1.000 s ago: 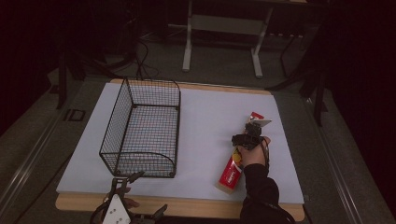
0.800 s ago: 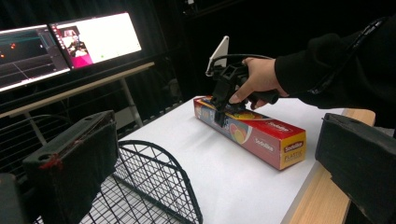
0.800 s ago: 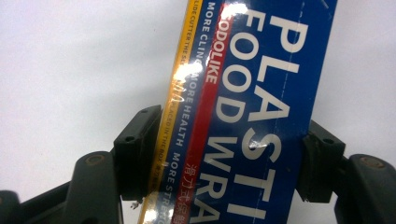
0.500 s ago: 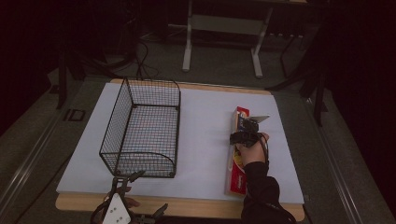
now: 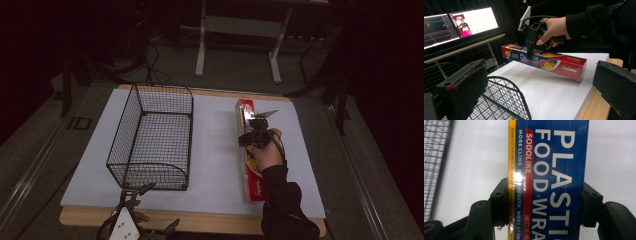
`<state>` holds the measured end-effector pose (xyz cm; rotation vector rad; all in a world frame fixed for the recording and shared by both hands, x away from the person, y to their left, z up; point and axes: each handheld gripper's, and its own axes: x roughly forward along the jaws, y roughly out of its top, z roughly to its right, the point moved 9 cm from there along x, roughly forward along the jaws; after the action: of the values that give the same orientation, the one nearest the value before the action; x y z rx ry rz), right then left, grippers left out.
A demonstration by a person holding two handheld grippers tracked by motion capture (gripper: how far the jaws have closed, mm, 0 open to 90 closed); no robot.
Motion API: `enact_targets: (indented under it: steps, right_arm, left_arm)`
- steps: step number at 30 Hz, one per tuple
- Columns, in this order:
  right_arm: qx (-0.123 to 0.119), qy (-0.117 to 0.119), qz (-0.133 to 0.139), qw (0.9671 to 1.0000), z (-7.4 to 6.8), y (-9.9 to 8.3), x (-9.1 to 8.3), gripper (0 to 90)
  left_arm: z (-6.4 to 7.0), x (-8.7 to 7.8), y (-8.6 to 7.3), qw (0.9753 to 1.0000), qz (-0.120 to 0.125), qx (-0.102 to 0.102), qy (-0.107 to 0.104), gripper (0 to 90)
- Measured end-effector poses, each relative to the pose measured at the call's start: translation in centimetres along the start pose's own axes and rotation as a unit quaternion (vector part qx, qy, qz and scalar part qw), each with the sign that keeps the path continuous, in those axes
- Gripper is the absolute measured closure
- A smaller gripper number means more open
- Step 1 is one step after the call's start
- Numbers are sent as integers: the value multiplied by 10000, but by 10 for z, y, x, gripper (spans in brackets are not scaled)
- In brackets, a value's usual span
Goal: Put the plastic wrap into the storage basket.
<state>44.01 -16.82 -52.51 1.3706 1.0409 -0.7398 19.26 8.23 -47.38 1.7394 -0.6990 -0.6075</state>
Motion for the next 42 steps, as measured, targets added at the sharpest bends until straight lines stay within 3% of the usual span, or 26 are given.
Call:
enact_targets:
  steps: [1, 3, 13, 28, 29, 42]
  right_arm:
    - [-123, 103, -7, 9999, -4, 4, -3, 393]
    - [-181, 110, 5, 9998, -7, 5, -5, 393]
    - [-920, 109, -28, 9957, -30, 27, -24, 393]
    - [-1178, 180, 222, 9926, -69, 60, -51, 393]
    - [-1236, 238, 278, 9917, -78, 65, -55, 393]
    - [-1445, 336, 360, 9883, -114, 81, -67, 393]
  left_arm:
    - [0, 0, 0, 10000, -6, -2, -8, 1]
    - [1, 0, -1, 10000, -16, 15, -24, 1]
    - [3, 2, -2, 10000, -51, 14, -73, 1]
    - [5, 5, -6, 9997, -161, -19, -174, 1]
    - [6, 5, -6, 9997, -177, -7, -187, 1]
    - [7, 5, -7, 9995, -205, -2, -251, 1]
